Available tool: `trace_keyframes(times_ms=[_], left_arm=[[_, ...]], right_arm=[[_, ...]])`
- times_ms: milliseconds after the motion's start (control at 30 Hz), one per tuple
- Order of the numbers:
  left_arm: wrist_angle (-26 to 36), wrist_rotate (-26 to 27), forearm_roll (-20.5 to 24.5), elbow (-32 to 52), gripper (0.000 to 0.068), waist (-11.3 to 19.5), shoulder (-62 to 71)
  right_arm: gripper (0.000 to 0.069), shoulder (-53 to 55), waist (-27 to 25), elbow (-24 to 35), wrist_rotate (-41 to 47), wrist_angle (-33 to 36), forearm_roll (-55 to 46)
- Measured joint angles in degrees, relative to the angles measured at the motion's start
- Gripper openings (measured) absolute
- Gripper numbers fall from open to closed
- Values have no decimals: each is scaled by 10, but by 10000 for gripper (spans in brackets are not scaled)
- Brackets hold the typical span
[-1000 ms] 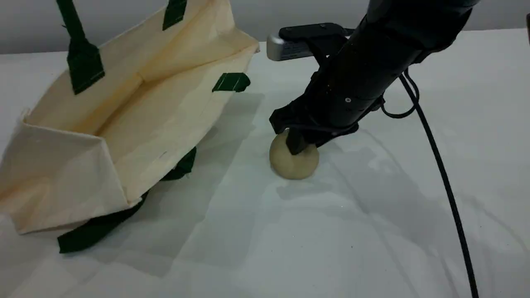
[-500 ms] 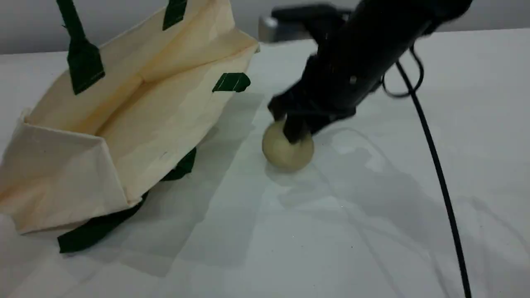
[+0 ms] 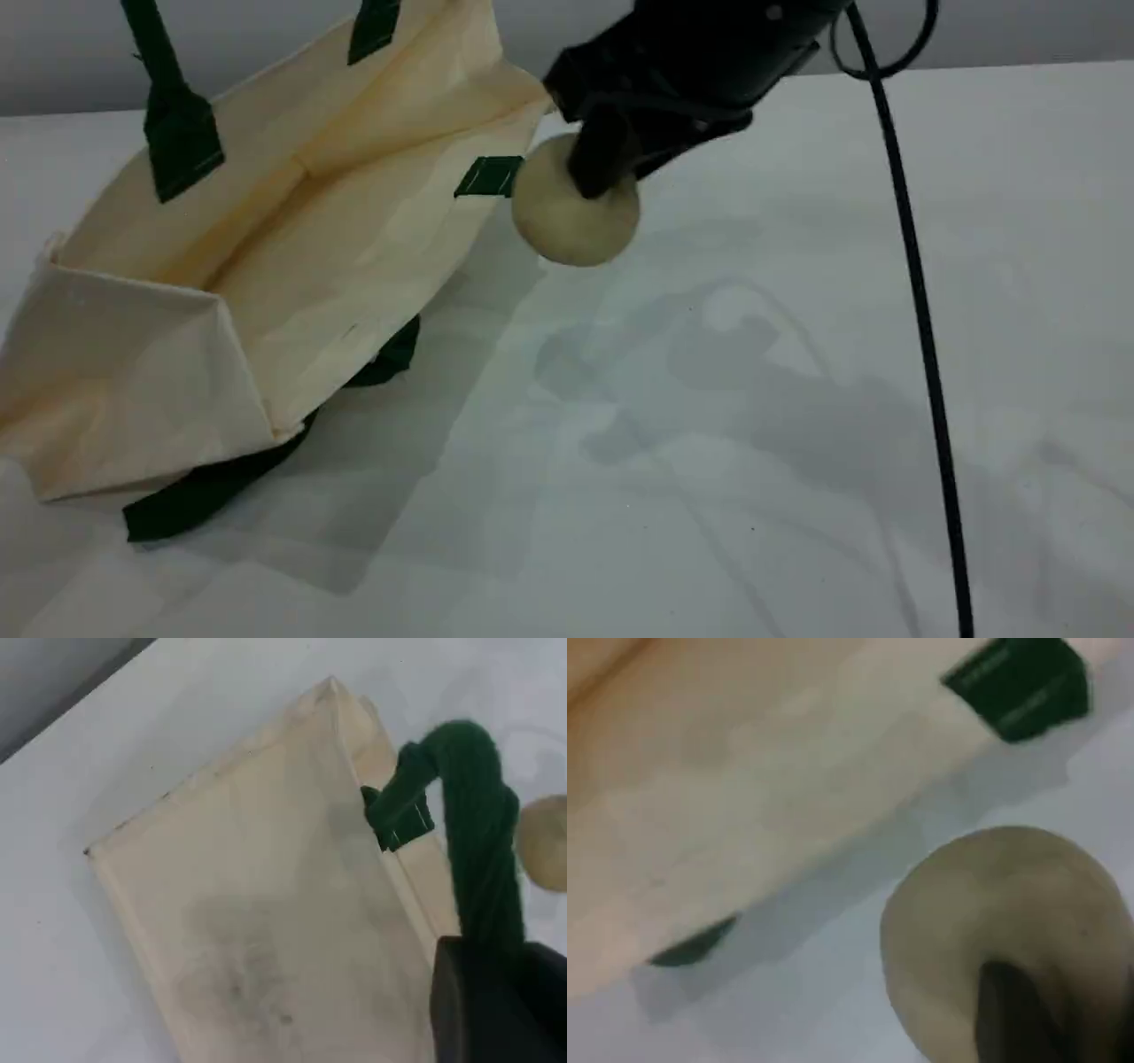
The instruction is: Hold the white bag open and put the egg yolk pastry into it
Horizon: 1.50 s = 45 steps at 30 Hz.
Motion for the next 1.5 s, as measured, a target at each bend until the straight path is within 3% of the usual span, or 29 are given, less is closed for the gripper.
trace_keyframes(times_ms=[333,533,933,1133,1233,1400,1500], left_arm=[[0,-2,1,0,99,0,0],[0,-3,-9,0,98,0,0],[0,-3,-11,0,98,0,0],[0,-3,-10,0,98,0,0],[0,-3,-10,0,98,0,0],[0,-3,-8,0,98,0,0],[0,-3,-8,0,98,0,0]], right_arm=[[167,6,67,-52,-149,-11,144],[167,60,83,-86,-224,-24,211],[167,189,112,-204,-244,-1,258],[171,194,119,-234,-244,1,276],[270,194,118,-234,-244,1,272],[529,193,117,-233,-244,0,265],[581,191,110,-233,-240,3,242]])
